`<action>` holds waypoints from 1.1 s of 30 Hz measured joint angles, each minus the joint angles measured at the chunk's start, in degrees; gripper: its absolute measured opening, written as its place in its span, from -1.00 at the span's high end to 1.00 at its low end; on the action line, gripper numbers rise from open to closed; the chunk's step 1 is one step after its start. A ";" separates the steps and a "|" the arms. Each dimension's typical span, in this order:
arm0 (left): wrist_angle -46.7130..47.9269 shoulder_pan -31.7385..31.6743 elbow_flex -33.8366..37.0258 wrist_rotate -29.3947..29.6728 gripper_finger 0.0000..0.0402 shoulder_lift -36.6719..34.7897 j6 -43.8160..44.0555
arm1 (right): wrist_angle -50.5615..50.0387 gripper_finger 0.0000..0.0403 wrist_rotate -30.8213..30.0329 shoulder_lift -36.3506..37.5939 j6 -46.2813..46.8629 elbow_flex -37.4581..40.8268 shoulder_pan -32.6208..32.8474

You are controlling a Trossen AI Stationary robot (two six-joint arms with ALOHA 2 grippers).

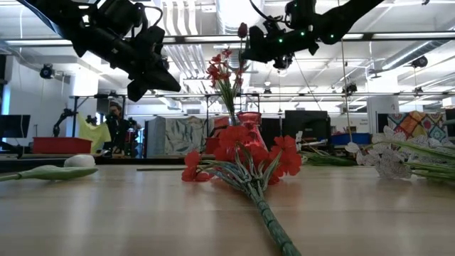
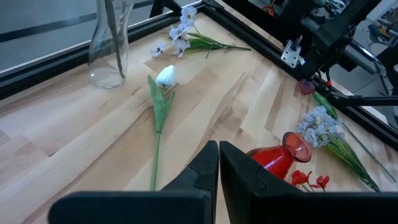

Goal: Sort flowers into vase by color
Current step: Put the top red tulip into the transparent vase, then put the red flowers into the transparent vase

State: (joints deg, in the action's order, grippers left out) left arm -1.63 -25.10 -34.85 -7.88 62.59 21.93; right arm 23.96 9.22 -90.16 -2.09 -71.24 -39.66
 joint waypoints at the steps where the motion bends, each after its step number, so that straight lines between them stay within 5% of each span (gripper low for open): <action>1: -0.04 0.02 0.00 0.00 1.00 0.00 0.00 | -0.84 0.94 0.01 -0.02 -0.11 0.02 0.00; 17: -0.15 0.02 0.00 -0.01 1.00 0.00 -0.42 | -18.76 0.91 -0.24 0.25 0.17 -3.34 1.00; 33: -0.13 -0.02 0.00 0.00 1.00 0.00 -0.65 | -45.81 0.16 -0.36 0.47 5.25 -14.94 1.31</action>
State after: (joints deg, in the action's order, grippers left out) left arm -1.76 -25.12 -34.85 -7.88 62.59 21.28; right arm -21.85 8.86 -89.69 3.16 -86.18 -38.35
